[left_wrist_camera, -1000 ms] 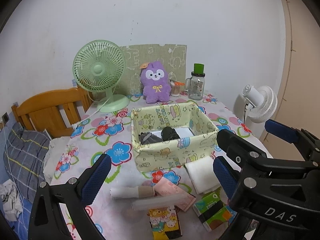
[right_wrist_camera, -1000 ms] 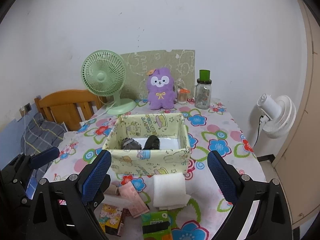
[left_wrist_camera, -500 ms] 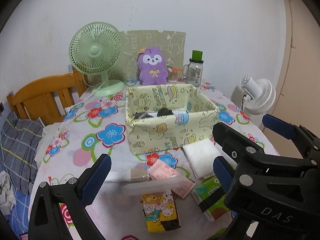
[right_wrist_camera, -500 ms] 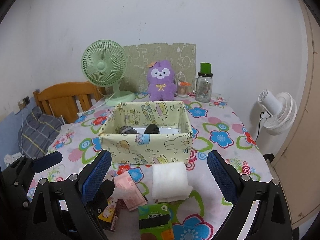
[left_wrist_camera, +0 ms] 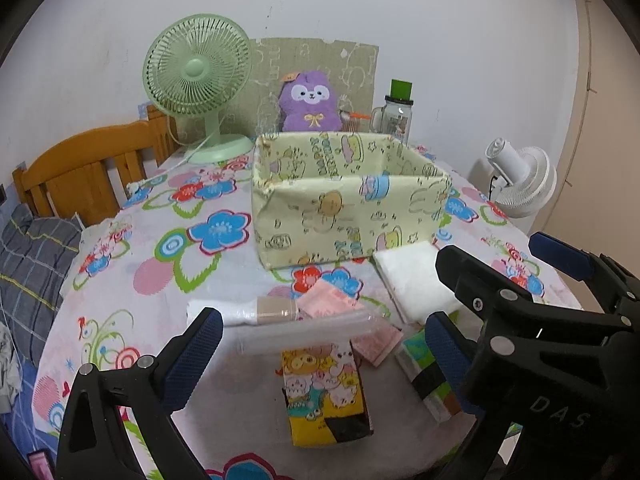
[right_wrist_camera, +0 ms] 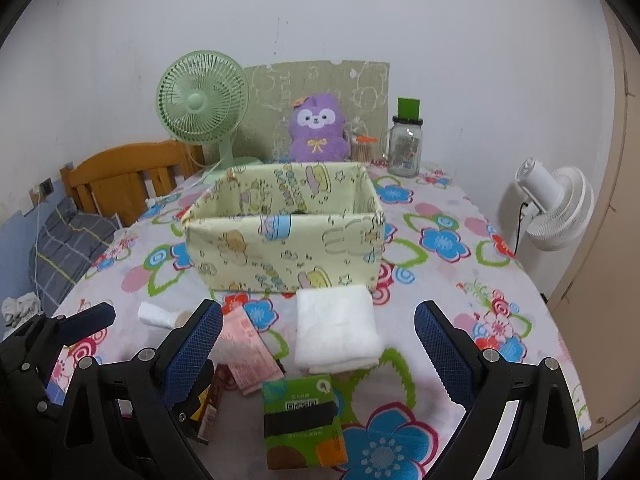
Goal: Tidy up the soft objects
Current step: 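Withdraw both tools from the box toward the remaining items, then grasp the yellow cartoon tissue pack with the left tool while the right tool grasps the green tissue pack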
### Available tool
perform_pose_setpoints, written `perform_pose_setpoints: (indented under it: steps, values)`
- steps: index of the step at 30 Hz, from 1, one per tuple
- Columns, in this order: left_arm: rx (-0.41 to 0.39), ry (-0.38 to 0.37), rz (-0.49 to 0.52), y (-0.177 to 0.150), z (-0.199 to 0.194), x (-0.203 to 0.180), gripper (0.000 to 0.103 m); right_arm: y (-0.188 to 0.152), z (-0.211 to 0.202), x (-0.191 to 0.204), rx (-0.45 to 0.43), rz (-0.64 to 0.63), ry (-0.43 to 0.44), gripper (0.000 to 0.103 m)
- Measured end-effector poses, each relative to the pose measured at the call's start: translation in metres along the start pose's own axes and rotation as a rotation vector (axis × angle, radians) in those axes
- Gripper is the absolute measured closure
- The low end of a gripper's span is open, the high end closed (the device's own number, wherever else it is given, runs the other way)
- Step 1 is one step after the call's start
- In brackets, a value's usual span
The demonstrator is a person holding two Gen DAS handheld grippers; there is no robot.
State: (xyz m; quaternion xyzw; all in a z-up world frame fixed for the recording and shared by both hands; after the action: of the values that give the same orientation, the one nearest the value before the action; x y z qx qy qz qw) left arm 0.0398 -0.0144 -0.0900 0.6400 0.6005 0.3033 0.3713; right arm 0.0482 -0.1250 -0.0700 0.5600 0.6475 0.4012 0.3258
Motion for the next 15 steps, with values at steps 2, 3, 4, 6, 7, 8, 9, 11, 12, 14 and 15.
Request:
perform_pose_setpoints:
  steps: [2, 3, 4, 6, 7, 8, 9, 11, 12, 14, 15]
  values:
    - [0.006, 0.003, -0.002, -0.005, 0.001, 0.001, 0.002, -0.006, 0.001, 0.0, 0.005, 0.005, 0.004, 0.005]
    - [0.004, 0.006, -0.002, -0.007, 0.001, 0.001, 0.002, -0.009, 0.001, 0.0, 0.01, 0.008, 0.005, 0.005]
    - [0.003, 0.011, -0.002, -0.009, 0.001, 0.002, 0.002, -0.011, 0.002, -0.001, 0.013, 0.011, 0.006, 0.005]
    - [0.005, 0.019, -0.001, -0.014, 0.002, 0.003, 0.002, -0.017, 0.003, -0.001, 0.027, 0.018, 0.011, 0.005]
    - [0.007, 0.018, -0.001, -0.015, 0.002, 0.003, 0.002, -0.021, 0.004, -0.001, 0.036, 0.02, 0.012, 0.005]
    - [0.01, 0.017, 0.0, -0.017, 0.003, 0.004, 0.002, -0.023, 0.005, -0.001, 0.042, 0.021, 0.012, 0.005]
    - [0.014, 0.017, 0.0, -0.02, 0.004, 0.004, 0.002, -0.026, 0.006, -0.001, 0.05, 0.021, 0.01, 0.005]
    - [0.024, 0.013, -0.001, -0.025, 0.007, 0.004, 0.002, -0.031, 0.008, -0.001, 0.064, 0.019, 0.007, 0.005]
    - [0.032, 0.011, -0.002, -0.027, 0.009, 0.003, 0.002, -0.033, 0.01, -0.001, 0.071, 0.018, 0.006, 0.005]
    - [0.045, 0.01, -0.002, -0.032, 0.013, 0.003, 0.002, -0.039, 0.013, -0.001, 0.089, 0.018, 0.007, 0.005]
    - [0.052, 0.01, -0.002, -0.035, 0.015, 0.003, 0.002, -0.041, 0.015, 0.0, 0.096, 0.018, 0.006, 0.005]
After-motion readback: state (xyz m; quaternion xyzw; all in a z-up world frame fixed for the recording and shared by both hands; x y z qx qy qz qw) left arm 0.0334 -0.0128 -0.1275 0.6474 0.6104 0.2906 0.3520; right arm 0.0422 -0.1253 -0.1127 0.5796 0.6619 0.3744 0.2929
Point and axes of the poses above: each gripper's, at about its wrist camera, not at the fingertips, and z roughly the way its jaws point, x to its left, y to its top, the point moved 4 cm from there along z, roughly the way its jaws point, and after that the axes turned 7 degrees about -x, right-handed, at the moved point
